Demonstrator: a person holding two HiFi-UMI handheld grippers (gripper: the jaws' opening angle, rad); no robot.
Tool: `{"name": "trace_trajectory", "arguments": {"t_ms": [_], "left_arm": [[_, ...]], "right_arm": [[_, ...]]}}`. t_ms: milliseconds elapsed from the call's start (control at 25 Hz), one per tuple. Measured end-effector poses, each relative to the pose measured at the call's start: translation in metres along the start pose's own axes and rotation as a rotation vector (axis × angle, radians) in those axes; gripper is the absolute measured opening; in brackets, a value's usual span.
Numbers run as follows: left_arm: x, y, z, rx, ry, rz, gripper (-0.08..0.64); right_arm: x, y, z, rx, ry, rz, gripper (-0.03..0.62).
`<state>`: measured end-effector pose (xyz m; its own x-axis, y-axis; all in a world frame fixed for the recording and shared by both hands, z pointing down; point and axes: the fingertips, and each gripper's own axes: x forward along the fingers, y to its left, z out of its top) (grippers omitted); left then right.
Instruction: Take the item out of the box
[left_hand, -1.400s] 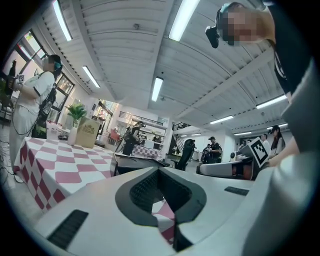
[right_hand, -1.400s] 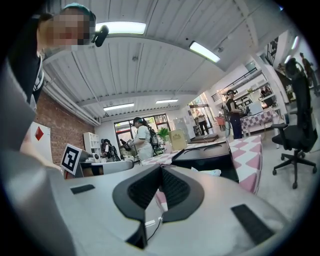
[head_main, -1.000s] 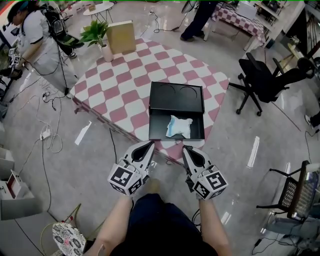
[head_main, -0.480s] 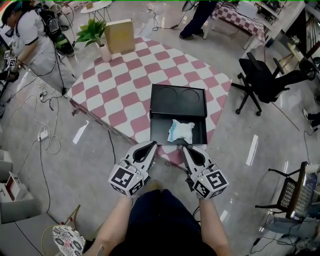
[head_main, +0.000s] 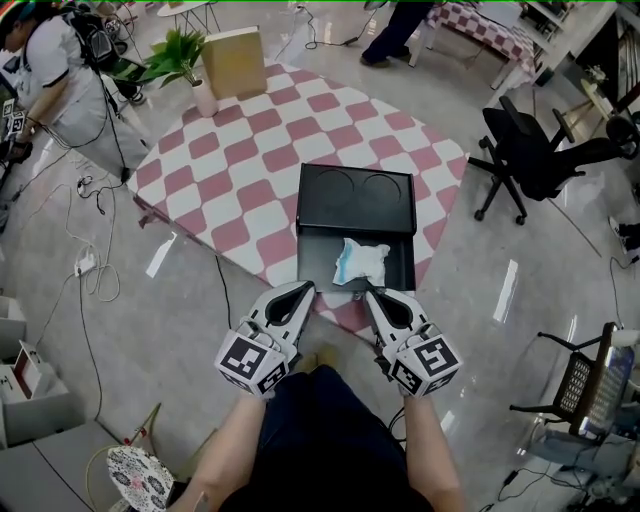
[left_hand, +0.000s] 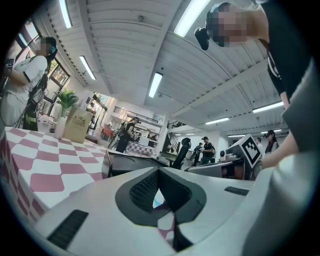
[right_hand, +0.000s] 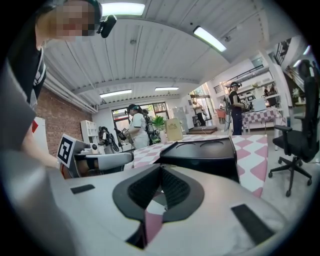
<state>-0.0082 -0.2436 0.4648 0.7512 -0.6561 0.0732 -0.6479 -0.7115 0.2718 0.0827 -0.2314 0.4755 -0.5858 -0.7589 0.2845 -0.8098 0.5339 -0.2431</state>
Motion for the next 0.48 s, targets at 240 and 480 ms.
{"name": "trace_trajectory", "arguments": {"t_ms": [240,480], "left_arm": [[0.009,0.005,-0.001,0.000,0.015,0.012,0.002],[0.012,0.010,-0.008,-0.010,0.030,0.024,0.002]], "right_arm": [[0.010,-0.008,-0.003,-0.055,0.086,0.020,0.006],[0.024,-0.013,-0.007,-0.127,0.162,0.044,0.006]]}}
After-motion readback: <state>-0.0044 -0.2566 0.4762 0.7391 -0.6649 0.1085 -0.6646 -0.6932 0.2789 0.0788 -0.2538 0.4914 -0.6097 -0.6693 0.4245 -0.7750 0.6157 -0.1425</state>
